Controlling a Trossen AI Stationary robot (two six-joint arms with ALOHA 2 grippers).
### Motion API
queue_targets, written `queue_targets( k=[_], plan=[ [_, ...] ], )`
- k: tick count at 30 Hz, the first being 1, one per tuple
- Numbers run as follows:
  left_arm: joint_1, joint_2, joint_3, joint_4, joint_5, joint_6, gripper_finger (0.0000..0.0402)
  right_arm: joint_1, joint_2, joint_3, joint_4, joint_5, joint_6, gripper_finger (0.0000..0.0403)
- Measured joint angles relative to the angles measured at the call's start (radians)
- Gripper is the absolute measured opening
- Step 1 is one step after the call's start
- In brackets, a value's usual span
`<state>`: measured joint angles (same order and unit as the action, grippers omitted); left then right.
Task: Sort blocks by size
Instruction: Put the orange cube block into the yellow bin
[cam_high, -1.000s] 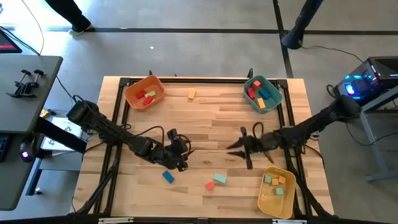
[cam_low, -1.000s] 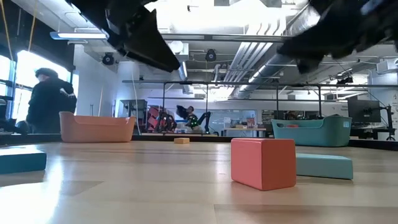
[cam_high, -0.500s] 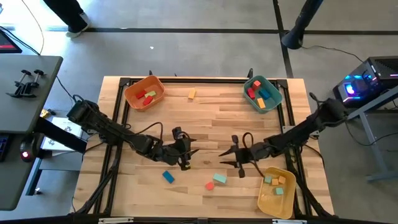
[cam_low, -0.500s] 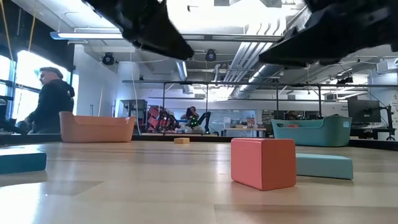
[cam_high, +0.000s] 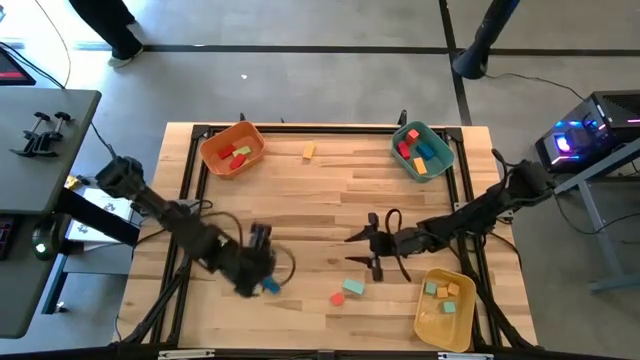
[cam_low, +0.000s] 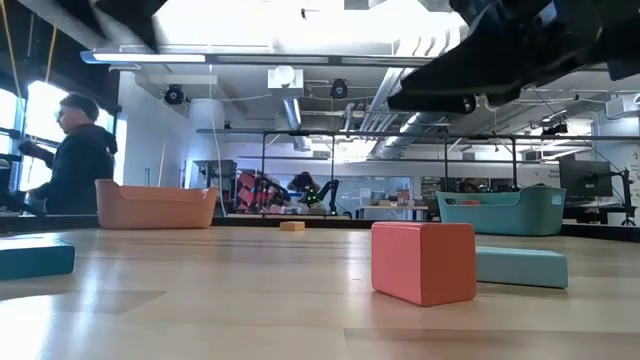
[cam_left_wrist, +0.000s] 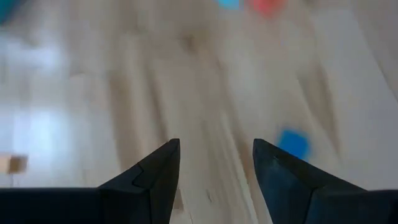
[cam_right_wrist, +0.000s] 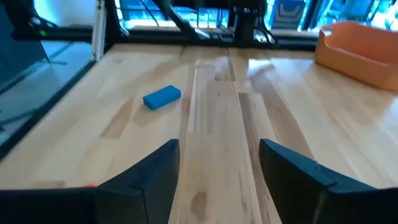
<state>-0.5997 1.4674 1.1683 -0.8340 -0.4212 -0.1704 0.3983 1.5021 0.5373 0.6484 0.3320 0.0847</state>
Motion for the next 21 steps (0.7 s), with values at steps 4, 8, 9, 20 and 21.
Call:
queue_targets(
  k=[4, 8, 9, 20, 21],
  plan=[
    [-0.075, 0.022, -0.058, 0.016, 0.117, 0.054, 0.0188, -0.001, 0.001, -0.001, -0.019, 0.0, 0.009, 0.0218],
    [-0.105, 0.045, -0.149, 0.171, 0.149, -0.101, 0.0188, -0.001, 0.001, -0.001, -0.017, 0.0, 0.012, 0.0218],
    [-0.106, 0.053, -0.173, 0.211, 0.182, -0.139, 0.0188, -0.001, 0.001, -0.001, -0.017, -0.001, 0.012, 0.0218],
    [-0.096, 0.106, -0.29, 0.465, 0.278, -0.142, 0.0188, 0.0, 0.001, -0.002, -0.017, -0.002, 0.012, 0.0218],
    [-0.091, 0.106, -0.292, 0.466, 0.257, -0.141, 0.0188, 0.0, 0.001, -0.002, -0.017, -0.002, 0.012, 0.0218]
  ],
)
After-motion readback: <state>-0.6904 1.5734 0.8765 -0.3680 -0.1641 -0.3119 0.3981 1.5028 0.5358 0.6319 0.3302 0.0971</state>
